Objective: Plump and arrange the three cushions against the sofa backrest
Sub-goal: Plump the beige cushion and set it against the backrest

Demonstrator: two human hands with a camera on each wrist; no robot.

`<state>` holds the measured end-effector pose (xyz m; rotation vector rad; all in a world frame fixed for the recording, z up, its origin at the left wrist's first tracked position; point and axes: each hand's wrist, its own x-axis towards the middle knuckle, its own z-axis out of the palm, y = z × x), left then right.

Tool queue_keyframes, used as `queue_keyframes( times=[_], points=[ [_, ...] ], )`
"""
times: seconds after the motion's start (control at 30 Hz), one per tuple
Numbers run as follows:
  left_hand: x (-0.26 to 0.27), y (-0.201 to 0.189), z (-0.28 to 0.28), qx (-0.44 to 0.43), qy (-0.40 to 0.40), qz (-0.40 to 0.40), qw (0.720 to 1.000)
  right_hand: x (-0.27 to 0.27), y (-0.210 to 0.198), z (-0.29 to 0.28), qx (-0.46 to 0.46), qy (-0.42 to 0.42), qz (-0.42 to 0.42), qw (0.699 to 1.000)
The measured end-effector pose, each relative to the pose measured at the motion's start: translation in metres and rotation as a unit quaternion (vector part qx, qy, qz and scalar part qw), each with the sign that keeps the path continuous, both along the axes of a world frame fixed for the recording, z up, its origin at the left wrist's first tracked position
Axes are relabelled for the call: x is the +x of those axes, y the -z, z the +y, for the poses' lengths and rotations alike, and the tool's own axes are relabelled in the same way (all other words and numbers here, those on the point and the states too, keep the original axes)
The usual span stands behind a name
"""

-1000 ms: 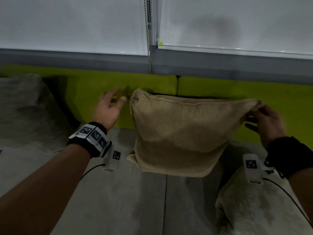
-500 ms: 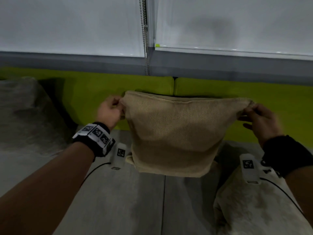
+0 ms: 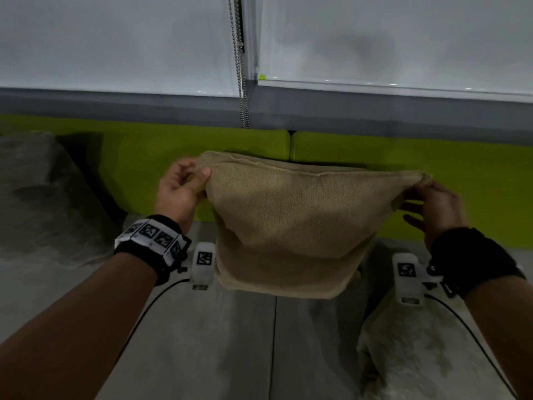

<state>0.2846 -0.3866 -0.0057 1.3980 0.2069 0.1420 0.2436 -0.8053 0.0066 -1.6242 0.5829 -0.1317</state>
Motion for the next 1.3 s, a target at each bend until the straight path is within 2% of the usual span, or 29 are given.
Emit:
queue_keyframes(
  times=[0.07, 0.17, 0.27, 0.33, 0.4, 0.43, 0.5, 0.57, 0.67, 0.73, 0.77, 0.83, 0.9, 0.97, 1.0, 1.07, 1.1, 1.13, 1.17, 1.23, 1.3],
  points=[
    [-0.001, -0.001, -0.004, -0.042, 0.034, 0.038, 0.998, 0.001, -0.003, 0.006, 0.040, -0.015, -0.037, 0.998],
    [0.005, -0.006, 0.005, 0.026, 0.057, 0.061, 0.996, 0.001, -0.010, 0.007, -0.014, -0.073, -0.076, 0.994],
    [0.010, -0.012, 0.015, 0.071, 0.019, 0.026, 0.997, -0.002, -0.013, -0.004, -0.101, -0.034, -0.049, 0.993],
    [0.014, -0.016, 0.021, 0.063, -0.029, -0.010, 0.998, -0.003, -0.008, -0.010, -0.069, 0.022, -0.052, 0.996],
    [0.021, -0.018, 0.027, 0.070, -0.023, -0.025, 0.997, -0.004, -0.009, -0.004, -0.007, 0.036, -0.063, 0.997],
    [0.022, -0.020, 0.030, 0.087, 0.004, -0.020, 0.996, -0.005, -0.011, 0.001, 0.008, 0.015, -0.072, 0.997],
    [0.022, -0.020, 0.037, 0.159, 0.062, -0.002, 0.985, -0.005, -0.015, 0.005, -0.028, -0.037, -0.066, 0.997],
    [0.020, -0.020, 0.045, 0.219, 0.055, -0.002, 0.974, -0.001, -0.015, 0.001, -0.094, -0.049, -0.048, 0.993],
    [0.023, -0.021, 0.055, 0.224, -0.017, -0.004, 0.974, 0.004, -0.026, -0.011, -0.087, 0.006, -0.045, 0.995],
    [0.030, -0.020, 0.064, 0.265, -0.071, 0.007, 0.962, 0.009, -0.035, -0.029, -0.028, 0.115, -0.050, 0.992],
    [0.033, -0.018, 0.069, 0.293, -0.092, 0.018, 0.951, 0.011, -0.038, -0.041, -0.032, 0.152, -0.060, 0.986],
    [0.030, -0.017, 0.073, 0.352, -0.096, 0.027, 0.931, 0.003, -0.040, -0.058, -0.121, 0.155, -0.091, 0.976],
    [0.015, -0.018, 0.064, 0.425, -0.071, -0.021, 0.902, -0.016, -0.039, -0.049, -0.266, 0.100, -0.114, 0.952],
    [-0.013, -0.019, 0.041, 0.484, -0.054, -0.135, 0.863, -0.039, -0.035, -0.011, -0.369, -0.007, -0.170, 0.914],
    [-0.029, -0.018, 0.026, 0.497, -0.047, -0.185, 0.847, -0.050, -0.031, 0.013, -0.416, -0.082, -0.216, 0.880],
    [-0.063, -0.015, -0.007, 0.505, -0.023, -0.244, 0.827, -0.066, -0.014, 0.061, -0.488, -0.238, -0.330, 0.772],
    [-0.076, -0.009, -0.022, 0.513, 0.012, -0.264, 0.817, -0.072, -0.003, 0.085, -0.498, -0.297, -0.356, 0.733],
    [-0.086, 0.001, -0.036, 0.529, 0.062, -0.271, 0.802, -0.077, 0.009, 0.104, -0.509, -0.339, -0.351, 0.709],
    [-0.092, 0.011, -0.046, 0.556, 0.115, -0.264, 0.780, -0.078, 0.024, 0.119, -0.529, -0.360, -0.326, 0.696],
    [-0.090, 0.031, -0.061, 0.625, 0.188, -0.211, 0.728, -0.073, 0.046, 0.136, -0.575, -0.363, -0.241, 0.692],
    [-0.072, 0.038, -0.069, 0.671, 0.198, -0.150, 0.699, -0.051, 0.050, 0.140, -0.598, -0.348, -0.157, 0.704]
  ],
)
